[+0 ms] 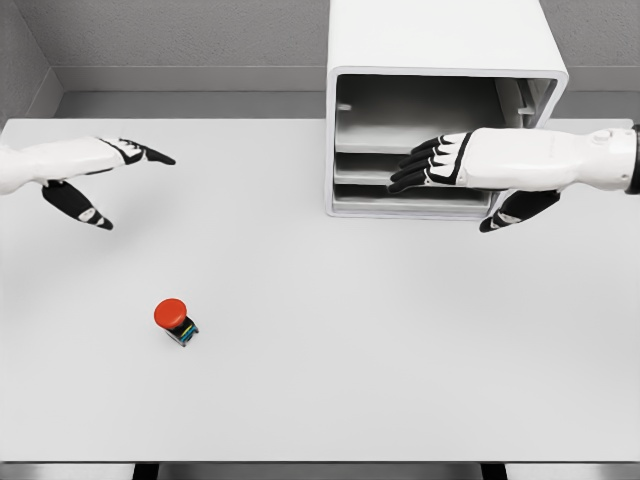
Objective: Slide open multi-storey tabletop storage cabinets and put open load switch and slide close multi-storey tabletop storage cabinets
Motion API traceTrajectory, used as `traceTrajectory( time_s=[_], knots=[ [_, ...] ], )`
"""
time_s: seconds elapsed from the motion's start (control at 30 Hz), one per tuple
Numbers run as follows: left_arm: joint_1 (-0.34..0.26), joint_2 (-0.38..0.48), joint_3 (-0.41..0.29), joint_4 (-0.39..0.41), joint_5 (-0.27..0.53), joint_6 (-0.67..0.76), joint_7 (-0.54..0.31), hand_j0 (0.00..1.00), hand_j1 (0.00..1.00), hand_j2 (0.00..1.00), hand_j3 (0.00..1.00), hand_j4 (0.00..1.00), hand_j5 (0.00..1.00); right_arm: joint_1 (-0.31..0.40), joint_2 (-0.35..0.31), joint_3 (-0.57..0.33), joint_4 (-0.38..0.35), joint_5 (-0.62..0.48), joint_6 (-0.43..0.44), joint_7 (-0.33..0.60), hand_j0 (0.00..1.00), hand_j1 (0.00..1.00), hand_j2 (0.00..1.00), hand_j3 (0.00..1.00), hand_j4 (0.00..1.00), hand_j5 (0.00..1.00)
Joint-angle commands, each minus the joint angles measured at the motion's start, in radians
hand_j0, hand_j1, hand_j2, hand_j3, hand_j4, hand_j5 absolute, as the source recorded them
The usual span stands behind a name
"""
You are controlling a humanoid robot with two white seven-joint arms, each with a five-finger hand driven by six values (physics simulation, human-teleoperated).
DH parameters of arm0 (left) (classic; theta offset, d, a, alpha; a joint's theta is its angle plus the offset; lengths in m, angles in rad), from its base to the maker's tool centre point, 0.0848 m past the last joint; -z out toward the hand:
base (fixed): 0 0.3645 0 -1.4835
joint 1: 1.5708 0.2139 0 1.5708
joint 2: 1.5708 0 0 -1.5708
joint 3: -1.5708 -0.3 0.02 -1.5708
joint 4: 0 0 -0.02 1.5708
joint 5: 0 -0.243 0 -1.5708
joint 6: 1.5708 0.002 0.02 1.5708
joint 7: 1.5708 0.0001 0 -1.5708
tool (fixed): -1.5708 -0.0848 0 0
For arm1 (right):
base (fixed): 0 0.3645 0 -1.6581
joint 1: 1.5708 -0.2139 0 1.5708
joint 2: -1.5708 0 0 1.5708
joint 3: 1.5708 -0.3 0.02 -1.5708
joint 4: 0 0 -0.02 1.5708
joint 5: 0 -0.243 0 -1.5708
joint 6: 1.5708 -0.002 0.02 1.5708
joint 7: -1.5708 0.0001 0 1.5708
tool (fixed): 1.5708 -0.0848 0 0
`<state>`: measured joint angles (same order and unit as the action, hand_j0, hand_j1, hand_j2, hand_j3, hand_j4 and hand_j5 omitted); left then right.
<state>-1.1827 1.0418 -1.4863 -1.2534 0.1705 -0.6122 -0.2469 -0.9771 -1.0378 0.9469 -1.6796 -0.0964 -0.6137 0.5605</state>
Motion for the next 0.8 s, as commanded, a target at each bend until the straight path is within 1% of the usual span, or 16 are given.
traceTrajectory(
  time_s=[0.0, 0.07, 0.1, 0.17, 0.2, 0.23, 0.27, 0.3, 0.37, 0.4, 0.47, 0.53, 0.6, 0.63, 0.73, 0.77],
  knots=[
    [0.000, 0.035, -0.012, -0.058, 0.032, 0.001, 0.000, 1.00, 1.00, 1.00, 1.00, 1.00, 1.00, 0.000, -0.001, 0.000, 0.000, -0.008, 0.003, -0.001, 1.00, 1.00, 1.00, 1.00, 1.00, 1.00],
    [0.003, 0.066, -0.011, -0.095, 0.038, 0.001, -0.002, 1.00, 1.00, 1.00, 1.00, 1.00, 1.00, -0.002, 0.005, 0.001, 0.000, -0.008, 0.003, -0.001, 1.00, 1.00, 1.00, 1.00, 1.00, 1.00],
    [0.017, 0.073, 0.004, -0.098, 0.032, 0.001, -0.002, 1.00, 1.00, 1.00, 1.00, 1.00, 1.00, -0.003, 0.007, 0.001, 0.000, -0.008, 0.003, -0.002, 1.00, 1.00, 1.00, 1.00, 1.00, 1.00],
    [0.026, 0.073, 0.004, -0.107, 0.018, 0.001, -0.002, 1.00, 1.00, 1.00, 1.00, 1.00, 1.00, -0.011, 0.005, 0.004, 0.003, -0.008, 0.003, -0.001, 1.00, 1.00, 1.00, 1.00, 1.00, 1.00],
    [0.028, 0.073, 0.004, -0.109, 0.017, 0.001, -0.002, 1.00, 1.00, 1.00, 1.00, 1.00, 1.00, -0.031, 0.002, 0.042, 0.003, -0.008, 0.003, -0.001, 1.00, 1.00, 1.00, 1.00, 1.00, 1.00],
    [0.028, 0.076, 0.004, -0.124, 0.014, 0.001, -0.002, 1.00, 1.00, 1.00, 1.00, 1.00, 1.00, -0.072, 0.004, 0.093, 0.003, -0.008, 0.003, -0.002, 1.00, 1.00, 1.00, 1.00, 1.00, 1.00],
    [0.031, 0.083, 0.003, -0.132, 0.000, 0.001, -0.002, 1.00, 1.00, 1.00, 1.00, 1.00, 1.00, -0.074, 0.005, 0.096, 0.005, -0.008, 0.003, -0.002, 1.00, 1.00, 1.00, 1.00, 1.00, 1.00],
    [0.051, 0.087, 0.006, -0.149, -0.003, 0.001, 0.001, 1.00, 1.00, 1.00, 1.00, 1.00, 1.00, -0.075, 0.016, 0.096, 0.006, -0.011, 0.003, -0.002, 1.00, 1.00, 1.00, 1.00, 1.00, 1.00],
    [0.054, 0.138, 0.012, -0.199, -0.003, 0.001, 0.003, 1.00, 1.00, 1.00, 1.00, 1.00, 1.00, -0.072, 0.033, 0.090, 0.012, -0.006, 0.003, -0.014, 1.00, 1.00, 1.00, 1.00, 1.00, 1.00],
    [0.055, 0.156, 0.012, -0.205, -0.003, 0.001, 0.004, 1.00, 1.00, 1.00, 1.00, 1.00, 1.00, -0.072, 0.032, 0.087, 0.017, -0.005, 0.003, -0.036, 1.00, 1.00, 1.00, 1.00, 1.00, 1.00],
    [0.074, 0.162, 0.014, -0.213, -0.002, 0.001, 0.009, 1.00, 1.00, 1.00, 1.00, 1.00, 1.00, -0.072, 0.038, 0.085, 0.031, -0.008, 0.003, -0.037, 1.00, 1.00, 1.00, 1.00, 1.00, 1.00],
    [0.089, 0.162, 0.014, -0.235, 0.000, 0.001, 0.009, 1.00, 1.00, 1.00, 1.00, 1.00, 1.00, -0.061, 0.036, 0.095, 0.031, -0.013, 0.003, -0.071, 1.00, 1.00, 1.00, 1.00, 1.00, 1.00],
    [0.103, 0.162, 0.014, -0.242, 0.004, 0.001, 0.009, 1.00, 1.00, 1.00, 1.00, 1.00, 1.00, -0.058, 0.036, 0.093, 0.075, -0.013, 0.003, -0.076, 1.00, 1.00, 1.00, 1.00, 1.00, 1.00],
    [0.106, 0.162, 0.014, -0.245, 0.006, 0.001, 0.009, 1.00, 1.00, 1.00, 1.00, 1.00, 1.00, -0.055, 0.036, 0.093, 0.080, -0.011, 0.003, -0.076, 1.00, 1.00, 1.00, 1.00, 1.00, 1.00],
    [0.143, 0.161, 0.018, -0.259, 0.006, 0.001, 0.009, 1.00, 1.00, 1.00, 1.00, 1.00, 1.00, -0.055, 0.039, 0.087, 0.135, -0.011, 0.003, -0.076, 1.00, 1.00, 1.00, 1.00, 1.00, 1.00],
    [0.149, 0.161, 0.018, -0.261, 0.006, 0.001, 0.008, 1.00, 1.00, 1.00, 1.00, 1.00, 1.00, -0.055, 0.051, 0.085, 0.150, -0.011, 0.003, -0.073, 1.00, 1.00, 1.00, 1.00, 1.00, 1.00]
  ],
)
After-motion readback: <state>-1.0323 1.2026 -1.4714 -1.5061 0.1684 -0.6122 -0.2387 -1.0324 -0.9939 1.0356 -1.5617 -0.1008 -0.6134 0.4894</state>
